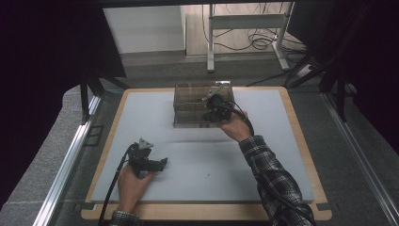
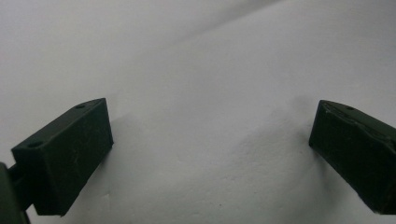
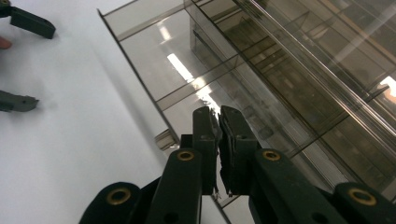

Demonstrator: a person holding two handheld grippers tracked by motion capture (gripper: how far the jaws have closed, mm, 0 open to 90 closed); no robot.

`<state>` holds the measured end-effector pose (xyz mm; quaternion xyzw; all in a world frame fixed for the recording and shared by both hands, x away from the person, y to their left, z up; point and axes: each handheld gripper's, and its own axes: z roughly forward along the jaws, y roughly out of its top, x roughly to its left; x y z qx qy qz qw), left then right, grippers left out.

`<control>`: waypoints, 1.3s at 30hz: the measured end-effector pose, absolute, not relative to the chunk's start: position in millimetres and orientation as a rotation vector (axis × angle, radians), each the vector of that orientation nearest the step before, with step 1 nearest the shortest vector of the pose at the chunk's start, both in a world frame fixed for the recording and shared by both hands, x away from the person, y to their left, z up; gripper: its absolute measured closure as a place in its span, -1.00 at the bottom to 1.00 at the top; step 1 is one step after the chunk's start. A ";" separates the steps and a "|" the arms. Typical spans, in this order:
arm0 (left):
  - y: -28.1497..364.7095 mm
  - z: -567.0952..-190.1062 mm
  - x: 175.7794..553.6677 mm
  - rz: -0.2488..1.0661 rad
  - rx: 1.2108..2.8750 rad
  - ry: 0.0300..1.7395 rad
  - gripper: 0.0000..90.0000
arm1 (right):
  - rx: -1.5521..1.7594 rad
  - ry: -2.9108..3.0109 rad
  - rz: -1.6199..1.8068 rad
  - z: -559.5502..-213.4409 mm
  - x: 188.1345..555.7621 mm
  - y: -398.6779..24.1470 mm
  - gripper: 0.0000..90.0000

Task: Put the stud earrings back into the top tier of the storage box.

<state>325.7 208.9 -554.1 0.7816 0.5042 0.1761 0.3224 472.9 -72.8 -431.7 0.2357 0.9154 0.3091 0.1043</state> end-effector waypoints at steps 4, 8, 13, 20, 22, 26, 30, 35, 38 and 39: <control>208.9 -554.1 325.7 0.462 2.052 1.324 -1.00 | 0.717 2.695 0.908 -435.6 477.5 -72.7 0.85; 208.9 -554.1 325.7 0.462 2.052 1.324 -1.00 | 0.722 2.701 0.906 -439.5 481.3 -71.3 0.82; 208.9 -554.1 325.7 0.462 2.051 1.324 -1.00 | 0.739 2.694 0.902 -440.7 483.2 -70.3 0.76; 208.9 -554.1 325.7 0.463 2.052 1.324 -1.00 | 0.732 2.688 0.925 -429.6 479.2 -75.3 0.71; 208.8 -554.1 325.7 0.462 2.051 1.324 -1.00 | 0.728 2.689 0.934 -427.0 477.7 -76.9 0.68; 208.8 -554.1 325.7 0.463 2.051 1.324 -1.00 | 0.718 2.697 0.954 -420.0 470.7 -81.5 0.67; 208.8 -554.0 325.7 0.463 2.052 1.325 -1.00 | 0.696 2.716 0.965 -414.7 460.0 -83.7 0.67; 208.9 -554.0 325.8 0.465 2.054 1.322 -1.00 | 0.649 2.742 0.978 -413.4 443.8 -84.9 0.71; 209.0 -554.0 325.8 0.465 2.054 1.322 -1.00 | 0.629 2.758 0.976 -415.0 436.0 -85.5 0.74; 209.0 -553.9 325.8 0.465 2.055 1.322 -1.00 | 0.622 2.765 0.976 -416.2 433.5 -85.8 0.74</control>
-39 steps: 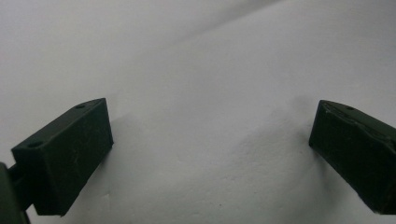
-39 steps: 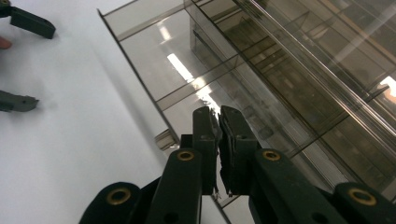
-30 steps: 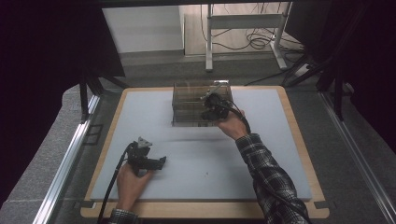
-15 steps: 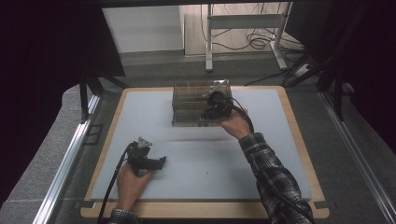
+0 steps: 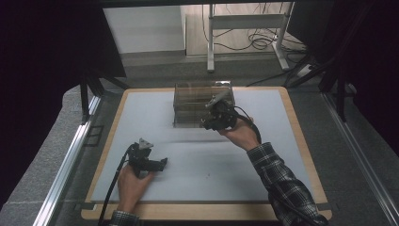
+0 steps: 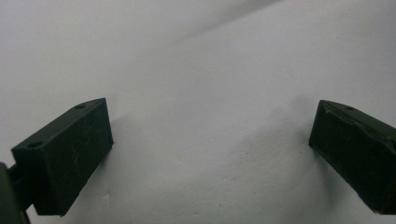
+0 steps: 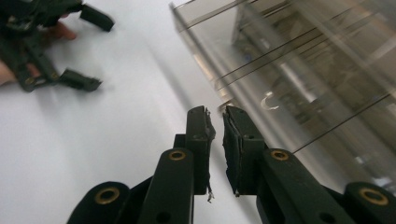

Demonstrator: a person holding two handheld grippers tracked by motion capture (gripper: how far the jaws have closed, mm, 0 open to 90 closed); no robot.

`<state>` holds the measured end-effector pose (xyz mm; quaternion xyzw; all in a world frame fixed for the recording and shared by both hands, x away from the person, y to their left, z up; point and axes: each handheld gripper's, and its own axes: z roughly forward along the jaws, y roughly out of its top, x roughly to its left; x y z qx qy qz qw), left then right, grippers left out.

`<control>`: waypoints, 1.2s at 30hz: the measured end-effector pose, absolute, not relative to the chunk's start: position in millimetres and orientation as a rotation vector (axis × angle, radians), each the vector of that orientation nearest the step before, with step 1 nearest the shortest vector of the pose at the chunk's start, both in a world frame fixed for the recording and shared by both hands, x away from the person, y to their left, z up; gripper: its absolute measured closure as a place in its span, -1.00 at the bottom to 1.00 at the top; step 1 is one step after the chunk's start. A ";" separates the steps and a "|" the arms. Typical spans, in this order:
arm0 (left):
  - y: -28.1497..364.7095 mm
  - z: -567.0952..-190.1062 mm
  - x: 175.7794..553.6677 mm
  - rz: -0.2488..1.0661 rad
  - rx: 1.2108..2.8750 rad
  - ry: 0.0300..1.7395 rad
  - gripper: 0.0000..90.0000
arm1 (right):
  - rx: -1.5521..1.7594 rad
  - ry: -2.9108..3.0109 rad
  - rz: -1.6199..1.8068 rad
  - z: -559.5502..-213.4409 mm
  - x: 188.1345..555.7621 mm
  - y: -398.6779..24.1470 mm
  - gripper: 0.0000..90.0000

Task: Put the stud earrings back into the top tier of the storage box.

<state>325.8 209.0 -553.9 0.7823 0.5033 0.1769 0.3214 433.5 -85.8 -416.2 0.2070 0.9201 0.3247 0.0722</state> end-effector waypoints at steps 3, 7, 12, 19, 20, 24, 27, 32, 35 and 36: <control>208.6 -554.2 325.8 0.465 2.048 1.325 -1.00 | 0.609 2.785 0.969 -421.1 425.7 -87.2 0.74; 208.6 -554.1 325.8 0.465 2.048 1.325 -1.00 | 0.593 2.807 0.971 -430.0 415.3 -90.5 0.73; 208.6 -554.2 325.8 0.465 2.048 1.325 -1.00 | 0.573 2.840 0.960 -442.9 402.5 -95.0 0.73; 208.6 -554.2 325.8 0.465 2.047 1.325 -1.00 | 0.541 2.882 0.945 -460.2 382.0 -100.7 0.73; 208.6 -554.2 325.8 0.465 2.048 1.325 -1.00 | 0.533 2.889 0.939 -462.9 379.0 -101.1 0.73; 208.4 -554.2 325.7 0.464 2.045 1.328 -1.00 | 0.508 2.910 0.927 -472.4 367.6 -102.3 0.74; 208.4 -554.3 325.7 0.464 2.044 1.327 -1.00 | 0.500 2.931 0.923 -479.2 359.2 -103.1 0.74; 208.8 -554.0 325.7 0.464 2.052 1.325 -1.00 | 0.499 2.963 0.895 -491.0 348.6 -103.9 0.74; 208.7 -554.0 325.7 0.463 2.052 1.325 -1.00 | 0.486 2.977 0.887 -497.0 344.1 -103.8 0.74; 208.7 -554.0 325.7 0.463 2.052 1.325 -1.00 | 0.487 2.981 0.878 -498.7 342.6 -103.5 0.73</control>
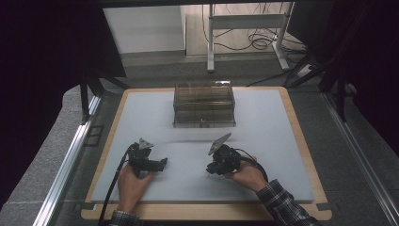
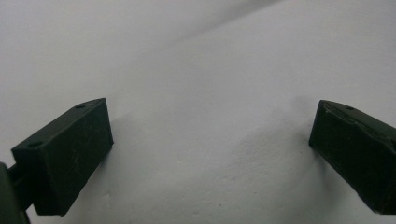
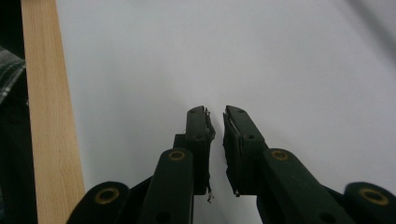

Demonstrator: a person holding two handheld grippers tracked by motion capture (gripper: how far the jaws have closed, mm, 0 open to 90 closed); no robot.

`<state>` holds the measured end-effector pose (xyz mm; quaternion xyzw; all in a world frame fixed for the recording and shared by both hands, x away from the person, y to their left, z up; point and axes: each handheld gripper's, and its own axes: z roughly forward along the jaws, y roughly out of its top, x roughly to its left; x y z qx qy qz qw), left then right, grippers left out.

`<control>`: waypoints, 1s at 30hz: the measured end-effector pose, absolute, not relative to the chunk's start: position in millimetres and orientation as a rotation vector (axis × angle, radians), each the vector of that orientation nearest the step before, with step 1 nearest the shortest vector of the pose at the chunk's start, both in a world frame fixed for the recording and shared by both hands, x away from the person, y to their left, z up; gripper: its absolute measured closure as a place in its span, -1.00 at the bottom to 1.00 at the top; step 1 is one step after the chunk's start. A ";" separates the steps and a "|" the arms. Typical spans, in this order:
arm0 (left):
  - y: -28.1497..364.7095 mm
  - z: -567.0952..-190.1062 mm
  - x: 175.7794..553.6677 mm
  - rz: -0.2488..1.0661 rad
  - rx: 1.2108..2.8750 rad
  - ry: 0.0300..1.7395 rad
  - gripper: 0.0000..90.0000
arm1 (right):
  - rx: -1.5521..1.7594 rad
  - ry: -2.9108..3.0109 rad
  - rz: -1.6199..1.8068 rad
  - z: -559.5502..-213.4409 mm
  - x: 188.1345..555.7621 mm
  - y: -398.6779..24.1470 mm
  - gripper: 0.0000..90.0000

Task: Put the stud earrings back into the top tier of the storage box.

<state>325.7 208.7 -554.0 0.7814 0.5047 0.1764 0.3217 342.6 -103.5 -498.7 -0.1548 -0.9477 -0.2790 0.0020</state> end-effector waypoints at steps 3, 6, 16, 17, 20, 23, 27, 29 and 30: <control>208.7 -554.0 325.7 0.463 2.052 1.325 -1.00 | -0.480 -2.972 -0.868 -503.0 340.3 -101.8 0.73; 208.7 -554.0 325.7 0.463 2.052 1.325 -1.00 | -0.480 -2.974 -0.855 -505.9 339.4 -99.0 0.74; 208.7 -554.0 325.7 0.463 2.052 1.325 -1.00 | -0.437 -3.051 -0.794 -511.8 333.8 -90.8 0.83; 208.8 -554.0 325.7 0.463 2.053 1.325 -1.00 | -0.439 -3.054 -0.794 -511.7 333.5 -90.5 0.84; 208.7 -554.0 325.7 0.463 2.053 1.325 -1.00 | -0.436 -3.064 -0.786 -511.5 332.9 -89.7 0.85; 208.7 -554.0 325.7 0.463 2.053 1.325 -1.00 | -0.437 -3.068 -0.779 -511.1 332.4 -89.2 0.86; 208.8 -554.0 325.7 0.463 2.053 1.325 -1.00 | -0.441 -3.054 -0.787 -511.1 333.8 -89.9 0.86; 208.7 -554.0 325.7 0.463 2.052 1.325 -1.00 | -0.447 -3.045 -0.793 -510.3 335.0 -90.5 0.86; 208.7 -554.0 325.7 0.463 2.053 1.325 -1.00 | -0.448 -3.042 -0.800 -509.6 335.6 -90.8 0.86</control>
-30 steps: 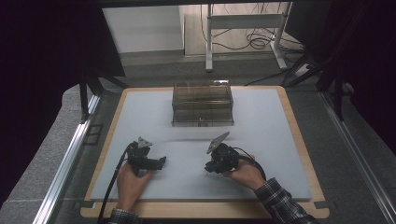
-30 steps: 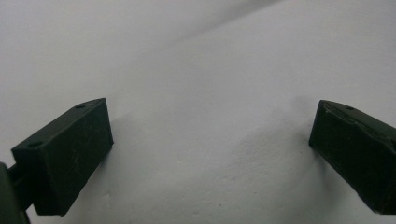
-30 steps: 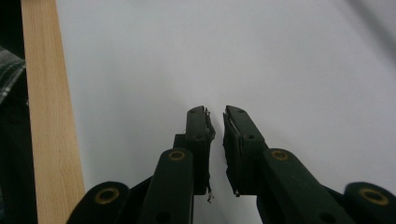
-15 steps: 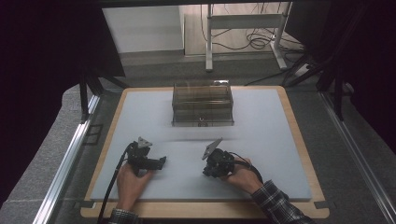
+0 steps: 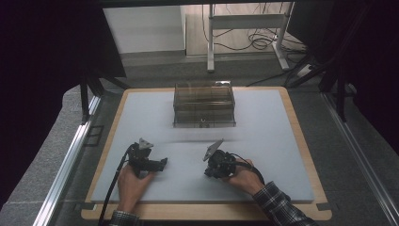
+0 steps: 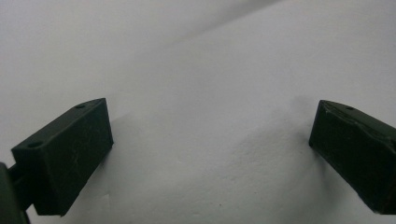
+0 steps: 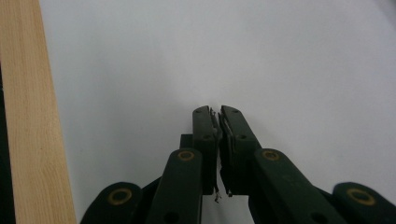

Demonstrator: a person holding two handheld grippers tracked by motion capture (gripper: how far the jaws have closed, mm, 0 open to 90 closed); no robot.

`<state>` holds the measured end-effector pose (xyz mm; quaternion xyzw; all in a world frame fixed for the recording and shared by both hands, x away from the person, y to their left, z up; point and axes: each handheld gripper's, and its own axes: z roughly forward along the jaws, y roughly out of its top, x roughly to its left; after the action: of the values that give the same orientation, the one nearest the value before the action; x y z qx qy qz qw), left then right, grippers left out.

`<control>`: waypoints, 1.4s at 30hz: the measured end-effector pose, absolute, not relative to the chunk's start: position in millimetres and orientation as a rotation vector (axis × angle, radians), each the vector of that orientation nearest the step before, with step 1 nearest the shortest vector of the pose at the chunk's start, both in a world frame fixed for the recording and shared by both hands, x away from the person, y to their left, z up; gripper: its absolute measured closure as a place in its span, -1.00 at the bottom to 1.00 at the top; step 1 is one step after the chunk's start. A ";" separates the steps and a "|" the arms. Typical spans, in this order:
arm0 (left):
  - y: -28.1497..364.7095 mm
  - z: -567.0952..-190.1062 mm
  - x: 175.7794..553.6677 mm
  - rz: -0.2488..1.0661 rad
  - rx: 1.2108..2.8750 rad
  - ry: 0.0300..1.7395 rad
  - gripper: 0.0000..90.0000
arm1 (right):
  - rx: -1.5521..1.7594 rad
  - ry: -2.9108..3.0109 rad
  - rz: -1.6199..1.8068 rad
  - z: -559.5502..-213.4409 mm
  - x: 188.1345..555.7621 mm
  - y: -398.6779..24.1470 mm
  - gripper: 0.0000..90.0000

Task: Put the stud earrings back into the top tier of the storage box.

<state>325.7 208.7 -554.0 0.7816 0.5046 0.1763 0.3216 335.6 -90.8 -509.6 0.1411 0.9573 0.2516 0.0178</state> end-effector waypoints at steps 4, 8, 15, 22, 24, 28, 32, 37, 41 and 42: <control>208.7 -554.0 325.7 0.463 2.052 1.325 -1.00 | 0.444 2.968 0.804 -504.3 337.6 -91.9 0.85; 208.8 -554.0 325.7 0.463 2.052 1.325 -1.00 | 0.458 2.962 0.821 -498.4 340.8 -93.8 0.85; 208.7 -554.1 325.7 0.462 2.050 1.325 -1.00 | 0.481 2.952 0.866 -490.2 349.3 -97.8 0.85; 208.4 -554.2 325.7 0.463 2.045 1.328 -1.00 | 0.493 2.919 0.900 -475.5 357.4 -99.5 0.85; 208.5 -554.1 325.7 0.462 2.046 1.328 -1.00 | 0.494 2.907 0.915 -471.0 360.6 -100.0 0.85; 208.6 -554.1 325.9 0.465 2.048 1.325 -1.00 | 0.514 2.889 0.938 -464.3 367.9 -100.8 0.85; 208.6 -554.1 325.9 0.465 2.048 1.325 -1.00 | 0.529 2.874 0.953 -458.3 374.2 -100.8 0.85; 208.6 -554.2 325.9 0.465 2.048 1.325 -1.00 | 0.538 2.854 0.960 -451.1 380.8 -100.2 0.85; 208.7 -554.1 325.8 0.464 2.048 1.325 -1.00 | 0.545 2.841 0.965 -446.3 385.8 -99.1 0.85; 208.6 -554.1 325.9 0.465 2.048 1.325 -1.00 | 0.544 2.837 0.968 -445.2 387.0 -98.8 0.85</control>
<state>325.9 208.6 -554.1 0.7804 0.5050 0.1772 0.3233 387.0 -98.8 -445.2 0.1784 0.9302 0.3173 0.0474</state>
